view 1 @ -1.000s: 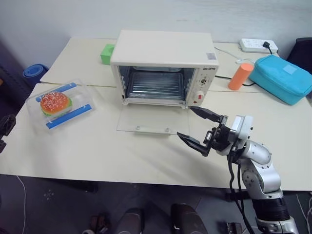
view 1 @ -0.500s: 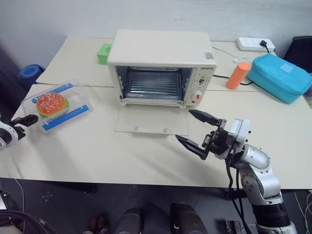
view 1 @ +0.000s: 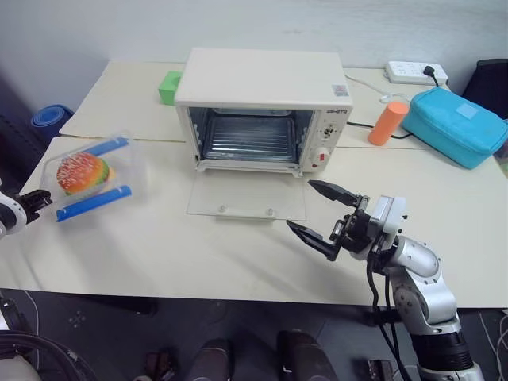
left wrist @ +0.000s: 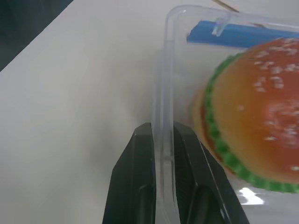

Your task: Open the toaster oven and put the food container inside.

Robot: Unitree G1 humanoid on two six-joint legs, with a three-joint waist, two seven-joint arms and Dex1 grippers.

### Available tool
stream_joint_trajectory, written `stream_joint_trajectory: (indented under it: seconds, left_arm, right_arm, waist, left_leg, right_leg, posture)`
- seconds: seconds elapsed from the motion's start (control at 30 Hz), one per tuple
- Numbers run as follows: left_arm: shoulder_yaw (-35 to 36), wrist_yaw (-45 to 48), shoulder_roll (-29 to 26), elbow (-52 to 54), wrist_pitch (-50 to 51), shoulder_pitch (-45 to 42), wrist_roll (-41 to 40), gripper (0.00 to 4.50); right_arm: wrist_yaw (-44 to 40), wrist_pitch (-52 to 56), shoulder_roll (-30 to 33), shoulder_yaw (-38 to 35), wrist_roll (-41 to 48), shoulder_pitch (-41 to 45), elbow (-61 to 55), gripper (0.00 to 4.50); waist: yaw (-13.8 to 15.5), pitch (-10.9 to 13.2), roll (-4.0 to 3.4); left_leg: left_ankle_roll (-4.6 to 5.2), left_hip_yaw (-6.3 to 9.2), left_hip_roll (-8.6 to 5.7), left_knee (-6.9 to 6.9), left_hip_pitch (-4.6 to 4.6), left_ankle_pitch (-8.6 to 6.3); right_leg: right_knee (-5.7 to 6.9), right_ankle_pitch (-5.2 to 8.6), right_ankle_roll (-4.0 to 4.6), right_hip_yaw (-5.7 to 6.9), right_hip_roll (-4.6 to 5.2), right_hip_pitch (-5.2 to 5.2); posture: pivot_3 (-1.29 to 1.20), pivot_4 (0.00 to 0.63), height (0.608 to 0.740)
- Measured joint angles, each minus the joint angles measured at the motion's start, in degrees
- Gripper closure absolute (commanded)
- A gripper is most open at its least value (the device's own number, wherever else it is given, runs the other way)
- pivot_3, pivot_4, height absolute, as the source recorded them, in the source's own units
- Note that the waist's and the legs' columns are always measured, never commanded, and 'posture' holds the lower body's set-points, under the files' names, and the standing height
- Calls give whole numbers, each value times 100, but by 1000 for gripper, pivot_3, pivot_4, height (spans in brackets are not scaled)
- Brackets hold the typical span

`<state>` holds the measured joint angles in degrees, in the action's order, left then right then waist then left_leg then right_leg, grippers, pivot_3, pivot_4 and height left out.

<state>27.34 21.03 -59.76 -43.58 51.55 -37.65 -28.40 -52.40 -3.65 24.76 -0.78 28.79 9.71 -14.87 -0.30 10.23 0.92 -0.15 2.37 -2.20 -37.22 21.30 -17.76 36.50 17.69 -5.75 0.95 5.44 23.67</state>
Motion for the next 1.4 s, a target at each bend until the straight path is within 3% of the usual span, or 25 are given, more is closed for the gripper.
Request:
stream_joint_trajectory:
  seconds: [0.17,0.33,0.53,0.77,1.0,1.33,1.4]
  left_arm:
    - [135,315,-193,1658,1148,513,-279,4314]
    - [368,313,14,3711,2617,751,-911,4314]
    - [263,-347,1274,5042,3652,37,-1067,4314]
    - [-731,-1297,2839,5570,3713,-516,-569,4314]
    - [-830,-1840,3613,5405,3429,-929,7,4314]
    - [-627,-1772,3838,5394,3385,-1136,162,1251]
    - [-465,-1483,3798,5392,3200,-1110,30,1251]
  right_arm:
    - [-123,-11,167,-141,-5,-11,164,0]
    - [-210,-30,280,-309,-7,-63,249,0]
    - [-215,-120,395,-531,-49,-393,308,0]
    - [-37,-131,389,-637,-96,-622,114,0]
    - [238,-114,384,-646,-118,-843,-104,0]
    - [454,-59,386,-649,-120,-835,-197,0]
    - [488,138,438,-652,-57,-812,-248,0]
  waist:
    - [5,0,3]
    - [26,1,4]
    - [36,2,4]
    - [45,2,4]
    - [21,3,4]
    - [44,3,4]
    - [27,3,4]
  left_leg:
    - [6,1,-3,1,2,-4]
    - [6,6,-2,-1,2,-4]
    - [-3,5,-4,-12,-3,4]
    - [-11,2,-3,-16,2,7]
    - [-15,-5,-1,-14,-3,10]
    - [-15,-2,-3,-18,-3,10]
    - [-16,-3,-1,-17,-2,10]
  right_leg:
    - [-2,0,0,-7,6,-2]
    - [-7,0,0,-7,5,-5]
    - [-5,0,0,-5,1,-7]
    - [2,0,0,-5,-4,-2]
    - [-2,0,-1,-7,-10,-1]
    - [-4,0,-1,-4,-8,-4]
    - [-4,0,-1,-4,-10,-2]
  posture:
    - [0,150,740]
    - [0,150,740]
    - [0,150,740]
    - [0,150,740]
    - [0,150,740]
    - [0,150,740]
    - [0,150,740]
